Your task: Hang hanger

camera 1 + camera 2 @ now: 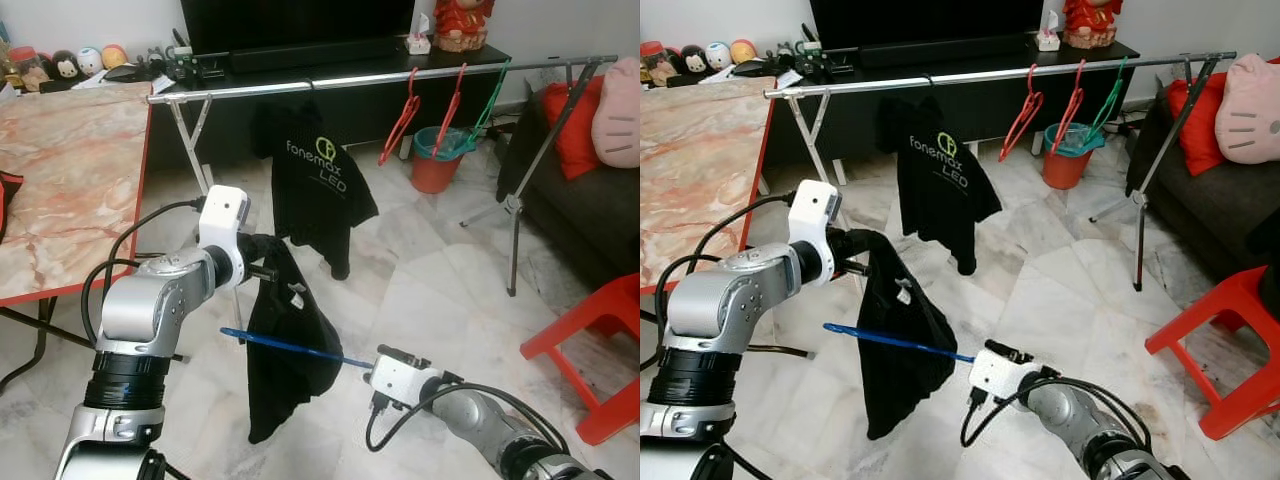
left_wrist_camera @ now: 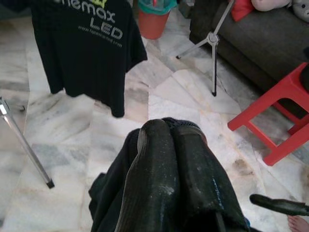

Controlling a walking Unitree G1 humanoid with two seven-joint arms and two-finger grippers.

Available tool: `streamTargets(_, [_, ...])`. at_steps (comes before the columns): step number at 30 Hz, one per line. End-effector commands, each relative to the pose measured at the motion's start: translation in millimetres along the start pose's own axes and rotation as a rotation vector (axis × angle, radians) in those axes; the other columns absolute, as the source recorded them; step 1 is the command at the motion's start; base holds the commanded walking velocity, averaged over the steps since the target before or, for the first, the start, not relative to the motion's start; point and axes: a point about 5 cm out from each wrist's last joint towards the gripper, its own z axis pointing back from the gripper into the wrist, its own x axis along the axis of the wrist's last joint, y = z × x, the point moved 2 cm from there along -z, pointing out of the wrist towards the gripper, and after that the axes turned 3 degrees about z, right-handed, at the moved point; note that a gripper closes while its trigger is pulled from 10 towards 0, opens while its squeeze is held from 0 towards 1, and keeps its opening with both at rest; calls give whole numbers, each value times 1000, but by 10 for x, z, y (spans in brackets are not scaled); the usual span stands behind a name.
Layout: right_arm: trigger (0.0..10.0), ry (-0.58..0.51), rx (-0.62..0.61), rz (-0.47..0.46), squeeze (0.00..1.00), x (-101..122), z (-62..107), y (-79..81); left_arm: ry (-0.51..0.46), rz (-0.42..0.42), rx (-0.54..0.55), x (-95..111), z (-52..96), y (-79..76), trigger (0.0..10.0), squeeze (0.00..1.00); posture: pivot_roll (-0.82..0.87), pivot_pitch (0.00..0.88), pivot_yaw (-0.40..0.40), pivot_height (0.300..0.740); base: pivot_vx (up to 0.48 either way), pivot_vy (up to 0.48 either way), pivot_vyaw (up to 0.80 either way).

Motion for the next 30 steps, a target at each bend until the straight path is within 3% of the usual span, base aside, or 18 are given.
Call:
streamTargets(1, [0, 2, -18, -22, 0, 14, -10, -50, -58, -25, 2, 193, 43, -23, 10000, 0, 46, 0, 20, 740, 0, 0, 0])
streamTargets(9, [78, -33, 5, -41, 0, 83, -38, -2, -72, -31, -1, 236, 59, -37, 10000, 0, 63, 0, 19, 740, 0, 0, 0])
streamTargets(10, [6314, -31, 4, -37, 0, 87, -43, 1, -74, -33, -5, 242, 58, -45, 10000, 0, 63, 0, 19, 740, 0, 0, 0])
streamTargets(12, [6314, -30, 4, -33, 0, 89, -45, 2, -74, -35, -6, 245, 58, -49, 10000, 0, 63, 0, 19, 740, 0, 0, 0])
streamTargets(13, [10000, -31, 2, -35, 0, 100, -53, 3, -75, -35, -6, 248, 56, -50, 10000, 0, 63, 0, 19, 740, 0, 0, 0])
streamTargets(30, [10000, -4, -52, -2, 0, 116, -75, -123, -87, -37, -10, 271, 67, -64, 10000, 0, 68, 0, 19, 740, 0, 0, 0])
